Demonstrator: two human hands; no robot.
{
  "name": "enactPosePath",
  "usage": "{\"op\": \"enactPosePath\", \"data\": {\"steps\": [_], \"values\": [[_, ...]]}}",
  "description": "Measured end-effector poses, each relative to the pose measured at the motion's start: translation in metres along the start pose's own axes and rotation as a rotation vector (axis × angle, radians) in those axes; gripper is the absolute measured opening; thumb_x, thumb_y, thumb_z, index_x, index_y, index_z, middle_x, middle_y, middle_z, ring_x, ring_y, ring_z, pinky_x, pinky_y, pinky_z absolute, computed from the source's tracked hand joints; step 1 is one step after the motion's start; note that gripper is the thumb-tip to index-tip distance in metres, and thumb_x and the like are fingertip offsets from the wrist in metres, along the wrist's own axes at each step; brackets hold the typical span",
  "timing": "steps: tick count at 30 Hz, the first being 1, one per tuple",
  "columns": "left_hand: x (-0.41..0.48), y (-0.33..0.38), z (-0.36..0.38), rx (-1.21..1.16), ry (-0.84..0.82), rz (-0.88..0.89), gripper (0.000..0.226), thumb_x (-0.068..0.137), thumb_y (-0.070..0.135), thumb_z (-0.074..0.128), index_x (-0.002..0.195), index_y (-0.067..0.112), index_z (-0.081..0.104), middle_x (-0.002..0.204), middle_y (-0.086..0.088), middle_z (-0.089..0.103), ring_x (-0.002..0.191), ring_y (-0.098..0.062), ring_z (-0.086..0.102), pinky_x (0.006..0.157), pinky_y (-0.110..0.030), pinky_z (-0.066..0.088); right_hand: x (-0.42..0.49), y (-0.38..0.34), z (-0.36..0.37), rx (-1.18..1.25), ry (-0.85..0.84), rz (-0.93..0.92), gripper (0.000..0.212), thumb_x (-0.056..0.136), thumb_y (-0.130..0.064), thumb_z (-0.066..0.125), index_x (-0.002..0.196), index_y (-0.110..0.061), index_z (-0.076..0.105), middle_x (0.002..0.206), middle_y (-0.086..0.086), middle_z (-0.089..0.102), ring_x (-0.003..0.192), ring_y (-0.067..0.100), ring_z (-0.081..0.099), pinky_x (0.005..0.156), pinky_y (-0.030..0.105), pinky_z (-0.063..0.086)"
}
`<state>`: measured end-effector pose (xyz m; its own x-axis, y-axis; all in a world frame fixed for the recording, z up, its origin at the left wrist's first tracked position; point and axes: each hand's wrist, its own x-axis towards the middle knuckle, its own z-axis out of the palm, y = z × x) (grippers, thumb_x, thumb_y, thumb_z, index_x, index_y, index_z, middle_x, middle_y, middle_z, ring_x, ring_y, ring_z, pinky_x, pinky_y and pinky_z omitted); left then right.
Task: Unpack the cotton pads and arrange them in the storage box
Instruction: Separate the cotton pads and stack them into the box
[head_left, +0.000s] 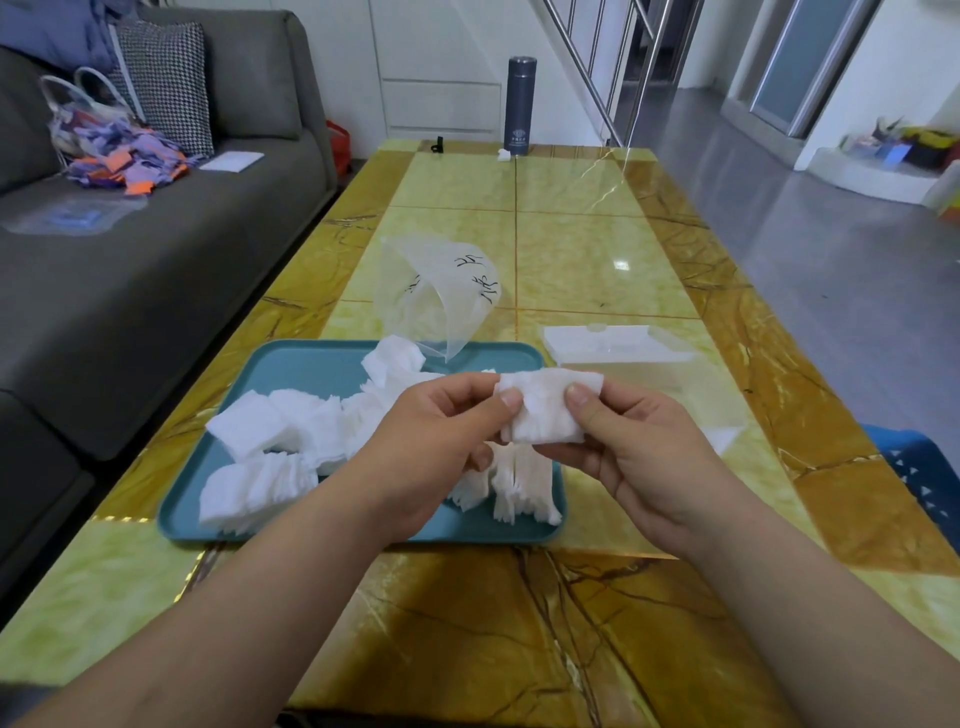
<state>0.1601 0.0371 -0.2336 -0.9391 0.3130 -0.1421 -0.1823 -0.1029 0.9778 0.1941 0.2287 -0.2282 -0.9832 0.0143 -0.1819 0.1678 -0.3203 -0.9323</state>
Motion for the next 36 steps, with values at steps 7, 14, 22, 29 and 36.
{"op": "enactPosePath", "data": {"steps": [7, 14, 22, 29, 36], "values": [[0.001, 0.008, 0.0, -0.09, 0.024, -0.061, 0.012, 0.096, 0.016, 0.069, 0.097, 0.013, 0.08, 0.086, -0.008, 0.063, 0.072, -0.013, 0.051, 0.057, -0.028, 0.032, 0.001, 0.001, -0.001, 0.013, 0.059, -0.009, 0.024, 0.101, -0.011, 0.059, 0.118, 0.0, 0.072, 0.112, 0.017, 0.077, 0.108, 0.029, 0.075, 0.087, 0.038, 0.064], [0.001, 0.004, -0.004, 0.098, 0.305, 0.037, 0.012, 0.099, 0.029, 0.067, 0.102, 0.024, 0.078, 0.088, 0.008, 0.076, 0.076, -0.011, 0.062, 0.074, -0.028, 0.051, 0.004, 0.002, -0.002, -0.003, 0.132, -0.012, 0.019, 0.102, -0.011, 0.061, 0.113, -0.002, 0.073, 0.108, 0.017, 0.078, 0.1, 0.027, 0.076, 0.084, 0.039, 0.064], [0.0, 0.017, -0.009, 0.003, 0.329, 0.187, 0.033, 0.092, -0.006, 0.065, 0.113, 0.019, 0.072, 0.105, -0.006, 0.078, 0.098, -0.023, 0.075, 0.081, -0.036, 0.063, 0.006, 0.004, -0.002, -0.056, 0.331, -0.074, 0.006, 0.098, -0.009, 0.068, 0.1, -0.007, 0.073, 0.094, 0.006, 0.08, 0.093, 0.022, 0.078, 0.082, 0.038, 0.063], [-0.002, 0.014, 0.007, 0.072, 0.04, 0.149, 0.036, 0.091, -0.002, 0.072, 0.12, 0.019, 0.07, 0.102, -0.008, 0.079, 0.089, -0.017, 0.073, 0.075, -0.03, 0.057, 0.004, 0.001, 0.008, -0.089, 0.102, -0.031, 0.021, 0.092, 0.001, 0.07, 0.112, -0.004, 0.073, 0.101, 0.013, 0.08, 0.099, 0.027, 0.077, 0.087, 0.04, 0.063], [0.001, 0.009, 0.003, 0.135, 0.137, 0.152, 0.038, 0.086, 0.002, 0.078, 0.117, 0.024, 0.071, 0.101, 0.0, 0.078, 0.089, -0.016, 0.074, 0.072, -0.026, 0.055, 0.0, -0.001, 0.006, -0.144, 0.015, -0.036, 0.022, 0.101, -0.006, 0.061, 0.119, -0.006, 0.074, 0.11, 0.014, 0.078, 0.109, 0.029, 0.074, 0.095, 0.043, 0.061]]}}
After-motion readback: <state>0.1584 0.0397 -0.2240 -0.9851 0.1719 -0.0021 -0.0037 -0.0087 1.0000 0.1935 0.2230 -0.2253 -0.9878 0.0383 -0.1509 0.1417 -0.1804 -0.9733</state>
